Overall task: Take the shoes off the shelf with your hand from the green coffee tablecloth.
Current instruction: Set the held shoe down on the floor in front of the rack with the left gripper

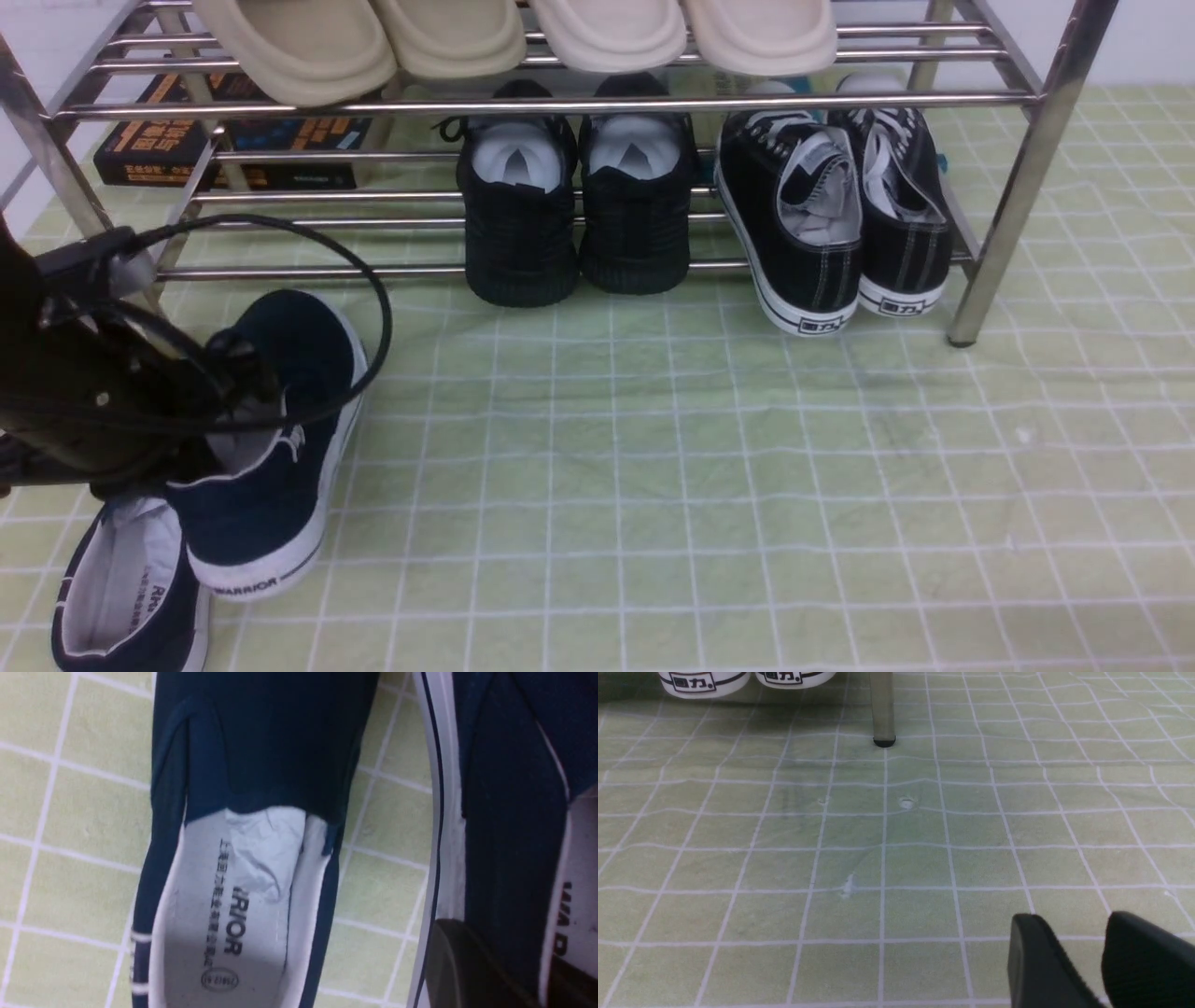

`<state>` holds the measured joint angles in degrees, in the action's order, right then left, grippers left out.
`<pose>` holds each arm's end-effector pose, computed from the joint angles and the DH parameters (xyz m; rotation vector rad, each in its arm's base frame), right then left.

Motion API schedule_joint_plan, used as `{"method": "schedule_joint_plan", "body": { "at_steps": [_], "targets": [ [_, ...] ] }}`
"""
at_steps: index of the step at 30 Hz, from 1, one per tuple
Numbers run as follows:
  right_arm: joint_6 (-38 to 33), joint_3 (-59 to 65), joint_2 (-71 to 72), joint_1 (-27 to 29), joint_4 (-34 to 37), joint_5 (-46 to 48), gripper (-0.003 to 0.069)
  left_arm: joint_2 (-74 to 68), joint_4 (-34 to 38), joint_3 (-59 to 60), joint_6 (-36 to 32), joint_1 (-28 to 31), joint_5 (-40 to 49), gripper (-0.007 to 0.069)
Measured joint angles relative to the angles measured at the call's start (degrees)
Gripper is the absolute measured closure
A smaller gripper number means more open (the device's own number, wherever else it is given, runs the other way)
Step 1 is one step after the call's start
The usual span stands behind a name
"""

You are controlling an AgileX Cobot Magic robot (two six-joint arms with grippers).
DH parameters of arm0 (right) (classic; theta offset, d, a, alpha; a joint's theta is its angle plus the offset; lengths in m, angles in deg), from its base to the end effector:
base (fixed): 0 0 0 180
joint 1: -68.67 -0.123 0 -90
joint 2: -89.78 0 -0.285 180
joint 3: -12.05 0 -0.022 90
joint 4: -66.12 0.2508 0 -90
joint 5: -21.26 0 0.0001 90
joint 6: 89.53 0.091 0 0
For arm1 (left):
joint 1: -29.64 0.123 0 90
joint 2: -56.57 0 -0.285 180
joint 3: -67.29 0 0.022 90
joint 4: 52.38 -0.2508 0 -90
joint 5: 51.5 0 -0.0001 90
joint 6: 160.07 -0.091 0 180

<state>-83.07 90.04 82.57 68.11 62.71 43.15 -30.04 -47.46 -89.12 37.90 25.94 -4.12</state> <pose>0.0523 -0.0015 0.1749 0.0599 1.8675 0.0258 0.2599 -0.0226 0.2576 -0.4058 2.7342 -0.2044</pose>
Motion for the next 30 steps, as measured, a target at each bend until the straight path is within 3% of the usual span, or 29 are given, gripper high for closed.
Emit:
{"method": "schedule_joint_plan", "body": {
  "at_steps": [21,26,30],
  "targets": [
    [0.00,0.00,0.00,0.00,0.00,0.00,0.0421,-5.96,-1.33,0.00,-0.07,0.00,-1.27,0.0577],
    [0.00,0.00,0.00,0.00,0.00,0.00,0.0421,-5.96,-1.35,-0.07,-0.07,0.00,-1.07,0.0515],
    [0.00,0.00,0.00,0.00,0.00,0.00,0.0421,-5.35,-1.28,-0.89,-0.19,0.00,1.23,0.0373]
  ]
}}
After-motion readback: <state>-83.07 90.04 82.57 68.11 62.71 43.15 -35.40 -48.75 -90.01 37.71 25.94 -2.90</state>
